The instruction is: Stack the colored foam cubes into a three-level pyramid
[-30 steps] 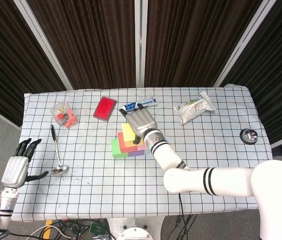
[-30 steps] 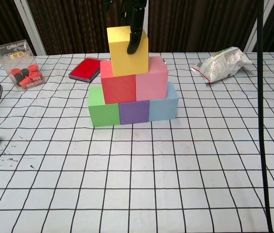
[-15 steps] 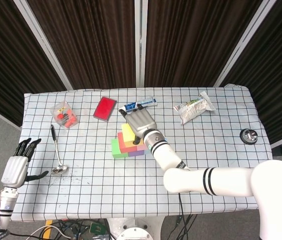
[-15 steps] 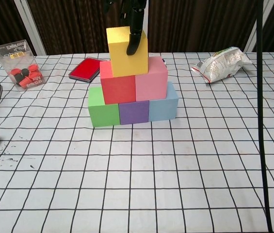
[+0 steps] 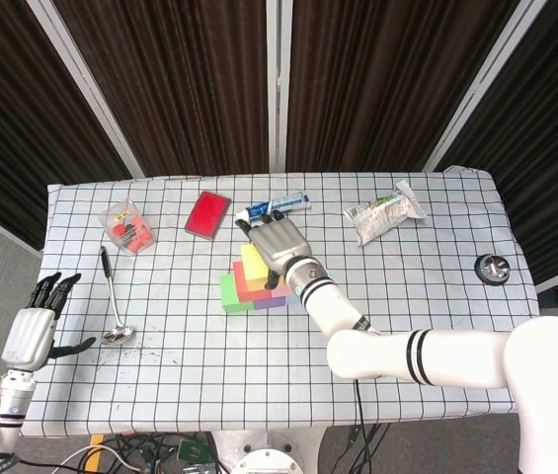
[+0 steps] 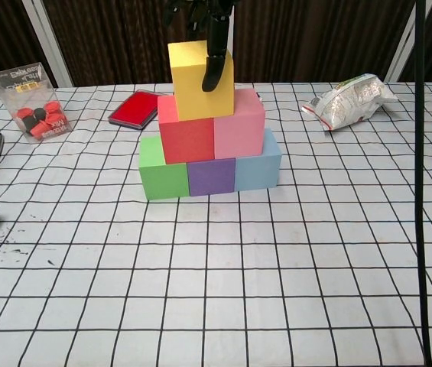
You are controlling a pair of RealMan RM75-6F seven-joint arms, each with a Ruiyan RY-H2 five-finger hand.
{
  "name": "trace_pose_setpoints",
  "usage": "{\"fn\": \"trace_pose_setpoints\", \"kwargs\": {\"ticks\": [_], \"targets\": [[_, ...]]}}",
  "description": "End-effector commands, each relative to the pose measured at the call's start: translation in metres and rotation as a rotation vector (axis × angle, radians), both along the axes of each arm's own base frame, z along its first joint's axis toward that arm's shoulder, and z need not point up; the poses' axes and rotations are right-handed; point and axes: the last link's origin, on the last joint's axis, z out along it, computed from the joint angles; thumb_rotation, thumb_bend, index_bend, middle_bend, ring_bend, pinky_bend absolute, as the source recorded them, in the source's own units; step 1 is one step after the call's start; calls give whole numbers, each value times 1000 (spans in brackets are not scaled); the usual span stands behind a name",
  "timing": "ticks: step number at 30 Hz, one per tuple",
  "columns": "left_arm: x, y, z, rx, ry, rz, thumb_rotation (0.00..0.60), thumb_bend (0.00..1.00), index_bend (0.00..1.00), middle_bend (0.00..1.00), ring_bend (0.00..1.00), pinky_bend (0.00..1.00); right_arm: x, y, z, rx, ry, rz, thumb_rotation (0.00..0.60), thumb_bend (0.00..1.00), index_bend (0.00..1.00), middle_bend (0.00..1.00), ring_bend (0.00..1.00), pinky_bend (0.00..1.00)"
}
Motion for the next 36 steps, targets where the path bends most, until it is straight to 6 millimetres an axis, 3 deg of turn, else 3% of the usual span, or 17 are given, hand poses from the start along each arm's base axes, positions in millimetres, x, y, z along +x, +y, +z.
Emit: {"fn": "trace_pose_setpoints", "kwargs": {"ticks": [1, 4, 8, 10, 13, 18, 26, 30, 36], "targets": [[0, 0, 0, -1, 0, -1, 600, 0, 71, 112, 0, 58, 0, 1, 7, 4, -16, 1, 600, 0, 0, 225, 32, 0], [1, 0, 0, -3, 2, -4, 600, 0, 71, 112, 0, 58, -3, 5, 22, -3, -29, 10, 600, 0, 0, 138, 2, 0], [1, 0, 1, 1, -1, -2, 600, 0, 71, 112, 0, 59, -25, 14, 55, -70, -35, 25, 600, 0, 0, 31, 0, 0], [1, 1, 2, 7, -5, 3, 600, 0, 71, 112, 0, 58, -47, 21, 77, -148, -18, 42, 600, 0, 0, 8, 0, 0], [2, 1, 6, 25, -11, 7, 600, 0, 71, 112, 0, 59, -97, 41, 107, -288, 22, 43, 600, 0, 0, 0, 0, 0], [5, 2, 11, 51, 0, 9, 600, 0, 71, 112, 0, 62, -178, 83, 129, -446, 48, 6, 600, 0, 0, 0, 0, 0], [3, -8, 16, 75, 32, 34, 600, 0, 71, 112, 0, 64, -290, 151, 129, -612, -20, -91, 600, 0, 0, 0, 0, 0], [0, -16, 17, 70, 49, 42, 600, 0, 71, 110, 0, 66, -326, 175, 123, -669, -51, -115, 600, 0, 0, 0, 0, 0], [-3, -33, 14, 64, 31, 62, 600, 0, 71, 109, 0, 67, -354, 198, 114, -750, -41, -60, 600, 0, 0, 0, 0, 0]]}}
